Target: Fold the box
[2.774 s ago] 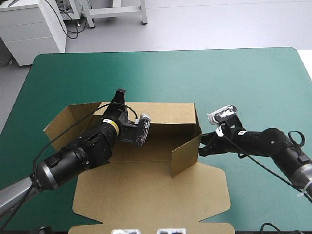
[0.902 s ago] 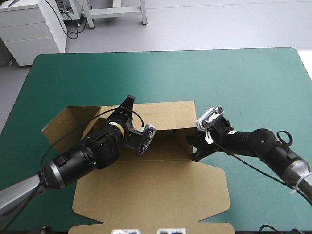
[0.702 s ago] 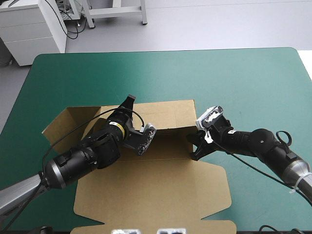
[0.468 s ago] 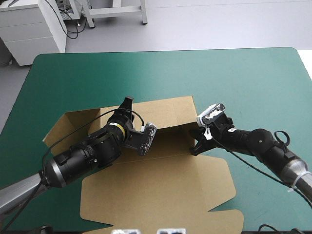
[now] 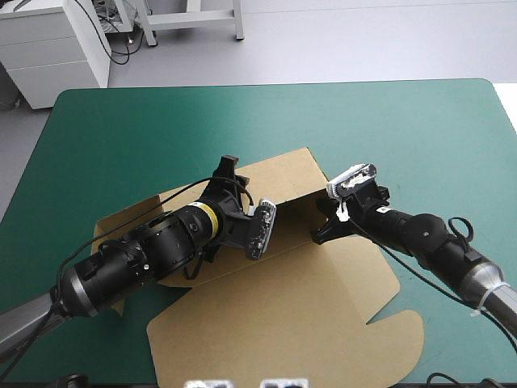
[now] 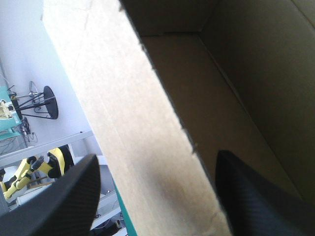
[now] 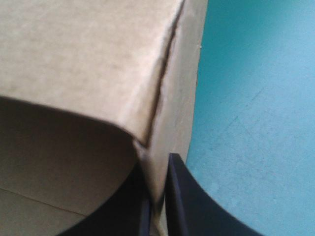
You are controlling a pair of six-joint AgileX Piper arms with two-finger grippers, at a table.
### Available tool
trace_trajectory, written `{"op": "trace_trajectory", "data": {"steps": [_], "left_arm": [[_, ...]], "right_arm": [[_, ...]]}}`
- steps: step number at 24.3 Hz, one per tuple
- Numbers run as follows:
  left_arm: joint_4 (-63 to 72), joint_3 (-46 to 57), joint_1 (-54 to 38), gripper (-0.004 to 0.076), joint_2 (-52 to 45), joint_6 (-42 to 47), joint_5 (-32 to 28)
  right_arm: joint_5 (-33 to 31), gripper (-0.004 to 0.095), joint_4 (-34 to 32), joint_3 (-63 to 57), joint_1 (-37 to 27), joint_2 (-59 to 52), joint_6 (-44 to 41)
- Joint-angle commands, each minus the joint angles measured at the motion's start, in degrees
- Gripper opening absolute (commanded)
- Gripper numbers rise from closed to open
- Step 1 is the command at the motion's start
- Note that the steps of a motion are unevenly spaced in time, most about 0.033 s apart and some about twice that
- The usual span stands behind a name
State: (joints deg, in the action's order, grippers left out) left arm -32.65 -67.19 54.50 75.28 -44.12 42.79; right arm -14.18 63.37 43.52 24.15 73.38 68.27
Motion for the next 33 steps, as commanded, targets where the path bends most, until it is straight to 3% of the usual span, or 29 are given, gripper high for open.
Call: {"op": "trace_trajectory", "data": {"steps": [1, 10, 16, 19, 21, 24, 28, 33], "left_arm": [[-0.6, -3.4, 0.2, 0.0482, -3.0, 0.3, -1.8], [4.3, -4.3, 0.7, 0.0482, -7.8, 0.1, -0.6], [0.1, -4.4, 5.1, 0.0464, -11.1, 0.4, -0.7], [-3.3, -4.9, 6.3, 0.0333, -12.5, 0.4, -0.7], [-3.5, -6.8, 6.3, 0.0012, -13.7, 0.4, -0.3], [-3.9, -10.9, 6.0, 0.0017, -13.8, 0.1, 3.6], [-4.0, -16.5, -4.2, 0.0017, -11.5, 1.4, 11.3], [23.1, -19.1, -32.5, 0.0017, -8.7, -3.1, 13.0]], "right_arm": [[4.1, -0.0019, 1.5, 2.1, 0.1, -1.6, -0.6], [8.1, -0.0019, 1.5, 4.6, 0.1, -0.1, -1.6], [7.8, -0.0019, 1.4, 10.0, 0.1, 4.3, -2.7], [7.6, -0.0019, 1.3, 11.2, 0.1, 5.7, -2.8], [8.0, -0.0019, 0.9, 11.2, 0.1, 6.2, -2.8], [6.5, -0.0019, 0.4, 11.2, -1.0, 6.3, -2.8], [2.3, -0.0019, -1.6, 11.2, -2.9, 6.3, -2.8], [-0.9, -0.0019, -5.2, 11.2, -2.9, 6.2, -3.9]]}}
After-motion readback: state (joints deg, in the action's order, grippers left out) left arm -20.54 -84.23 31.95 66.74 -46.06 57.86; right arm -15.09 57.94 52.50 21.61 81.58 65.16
